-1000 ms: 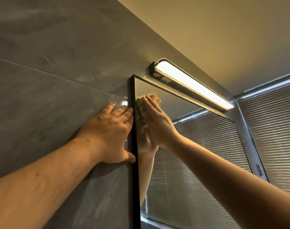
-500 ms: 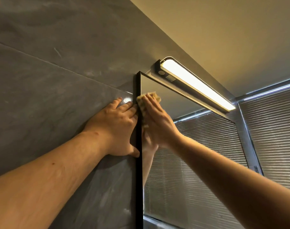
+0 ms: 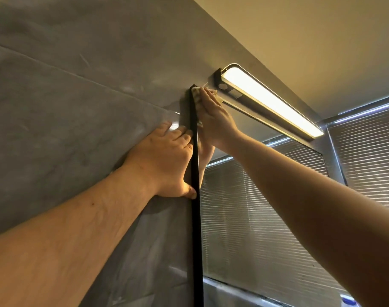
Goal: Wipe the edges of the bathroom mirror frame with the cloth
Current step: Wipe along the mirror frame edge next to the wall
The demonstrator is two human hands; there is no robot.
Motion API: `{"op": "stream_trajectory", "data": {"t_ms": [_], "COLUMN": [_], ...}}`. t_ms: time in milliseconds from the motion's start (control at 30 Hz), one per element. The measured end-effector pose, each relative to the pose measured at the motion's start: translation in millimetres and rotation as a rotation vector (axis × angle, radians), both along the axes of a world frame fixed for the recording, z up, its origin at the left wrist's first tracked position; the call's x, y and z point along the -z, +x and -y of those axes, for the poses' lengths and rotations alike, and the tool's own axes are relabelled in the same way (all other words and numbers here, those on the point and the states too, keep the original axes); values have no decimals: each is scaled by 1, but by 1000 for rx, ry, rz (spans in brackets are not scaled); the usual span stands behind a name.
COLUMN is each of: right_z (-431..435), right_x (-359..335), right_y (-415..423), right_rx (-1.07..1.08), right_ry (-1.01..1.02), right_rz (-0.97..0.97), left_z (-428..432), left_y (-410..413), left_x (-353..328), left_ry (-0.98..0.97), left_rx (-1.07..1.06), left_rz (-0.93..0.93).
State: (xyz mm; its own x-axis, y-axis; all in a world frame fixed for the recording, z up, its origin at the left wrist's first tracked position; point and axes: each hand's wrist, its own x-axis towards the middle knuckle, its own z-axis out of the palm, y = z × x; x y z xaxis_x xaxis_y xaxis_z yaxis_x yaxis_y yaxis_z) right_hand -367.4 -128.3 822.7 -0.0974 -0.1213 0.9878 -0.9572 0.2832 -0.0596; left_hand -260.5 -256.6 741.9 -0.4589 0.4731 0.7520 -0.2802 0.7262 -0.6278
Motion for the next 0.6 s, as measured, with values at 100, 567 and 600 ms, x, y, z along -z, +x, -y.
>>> {"op": "stream_trajectory", "data": {"t_ms": [100,567,600], "right_z": [-2,-18,-20], "right_x": [18,144,153], "right_y": [-2,14,14], "right_rx": [46,121,111], "right_ry": [-12,110,126], "right_rz": [-22,93,98], "left_z": [2,3,4], "left_y": [1,8,7], "left_x": [1,67,76], "left_ry": [-62,125,123], "left_rx": [16,-47,-92], "left_rz": [-28,55,65]}}
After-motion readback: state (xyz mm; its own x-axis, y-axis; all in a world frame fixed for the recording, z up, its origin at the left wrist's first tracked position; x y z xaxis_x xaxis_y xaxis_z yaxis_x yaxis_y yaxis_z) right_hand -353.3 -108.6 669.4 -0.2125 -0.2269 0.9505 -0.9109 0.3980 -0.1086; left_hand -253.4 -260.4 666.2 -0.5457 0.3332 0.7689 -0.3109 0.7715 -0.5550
